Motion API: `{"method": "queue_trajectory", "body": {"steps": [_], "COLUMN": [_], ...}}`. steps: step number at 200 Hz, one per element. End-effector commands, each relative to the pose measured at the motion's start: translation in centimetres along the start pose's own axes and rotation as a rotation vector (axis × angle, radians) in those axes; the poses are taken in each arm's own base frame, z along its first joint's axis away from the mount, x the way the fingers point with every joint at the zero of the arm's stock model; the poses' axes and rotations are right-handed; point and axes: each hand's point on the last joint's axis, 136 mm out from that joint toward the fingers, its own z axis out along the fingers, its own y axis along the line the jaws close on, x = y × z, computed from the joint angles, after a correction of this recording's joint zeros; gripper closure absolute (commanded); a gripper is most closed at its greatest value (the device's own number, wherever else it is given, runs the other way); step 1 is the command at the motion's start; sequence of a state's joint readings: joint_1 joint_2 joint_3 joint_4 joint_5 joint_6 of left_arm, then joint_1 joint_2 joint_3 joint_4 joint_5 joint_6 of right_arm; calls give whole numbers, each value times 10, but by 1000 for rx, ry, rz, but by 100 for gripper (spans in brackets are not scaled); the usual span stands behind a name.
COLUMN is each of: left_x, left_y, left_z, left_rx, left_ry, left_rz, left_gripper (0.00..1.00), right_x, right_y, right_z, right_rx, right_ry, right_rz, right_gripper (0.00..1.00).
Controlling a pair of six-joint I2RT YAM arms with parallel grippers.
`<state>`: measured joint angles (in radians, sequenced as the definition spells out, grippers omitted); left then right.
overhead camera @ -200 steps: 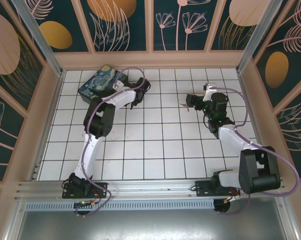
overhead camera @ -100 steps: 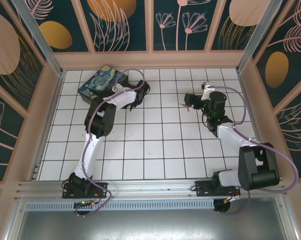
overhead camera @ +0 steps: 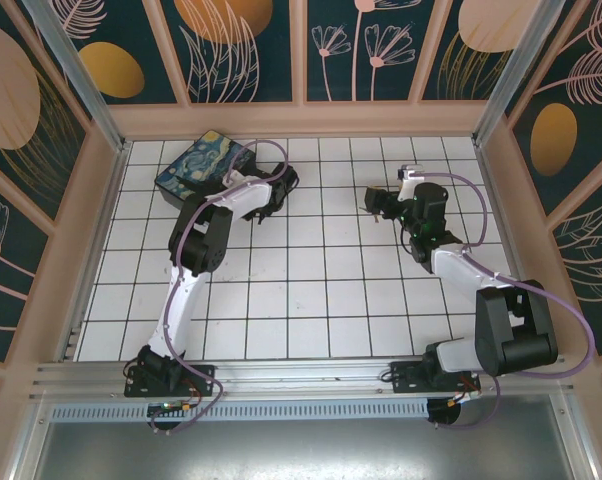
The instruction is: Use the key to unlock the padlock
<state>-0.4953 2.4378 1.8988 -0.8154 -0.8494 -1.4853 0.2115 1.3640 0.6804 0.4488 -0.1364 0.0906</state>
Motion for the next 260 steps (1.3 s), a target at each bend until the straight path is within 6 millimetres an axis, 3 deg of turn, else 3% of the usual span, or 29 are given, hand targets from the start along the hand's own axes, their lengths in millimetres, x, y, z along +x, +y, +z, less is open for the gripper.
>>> {"method": "queue_trajectory", "body": {"steps": [1,67,93,110,127,138,159,172,192,205,224,242,260], "left_x": [-23,-20,-17,-17,-25,-31,-68,-111,-178,-208,-233,-242,-252], "left_y": [-1,-6,-1,0,-13,-28,-41,-39,-32,-26,-27,-36,-43], "left_z": [1,-12,-19,-27,-52,-70,-100,-91,-52,-22,24,65,93], "left_rx": [-10,29,33,51,140,255,426,440,413,372,372,429,425], "left_ry": [-49,-50,-63,-48,-59,-19,34,45,29,23,45,118,144], "left_rz": [-26,20,54,76,136,186,213,193,171,152,109,44,37], "left_gripper": [81,93,93,80,72,59,41,33,27,24,23,25,25], "right_x": [-21,-16,-15,-15,-16,-19,-22,-20,-14,-9,0,9,21], "right_y": [9,10,13,14,13,14,26,41,66,83,109,137,165], "right_z": [-6,-4,-3,-3,-3,-3,6,11,15,17,18,16,10], "right_rx": [-17,-25,-29,-31,-26,-18,-38,-75,-126,-162,-221,-281,-340], "right_ry": [-64,-55,-51,-49,-48,-48,2,29,47,56,78,107,139], "right_rz": [-30,-22,-23,-27,-31,-36,-41,-51,-70,-78,-94,-112,-132], "right_gripper": [14,15,14,14,14,14,14,15,15,15,16,16,16]}}
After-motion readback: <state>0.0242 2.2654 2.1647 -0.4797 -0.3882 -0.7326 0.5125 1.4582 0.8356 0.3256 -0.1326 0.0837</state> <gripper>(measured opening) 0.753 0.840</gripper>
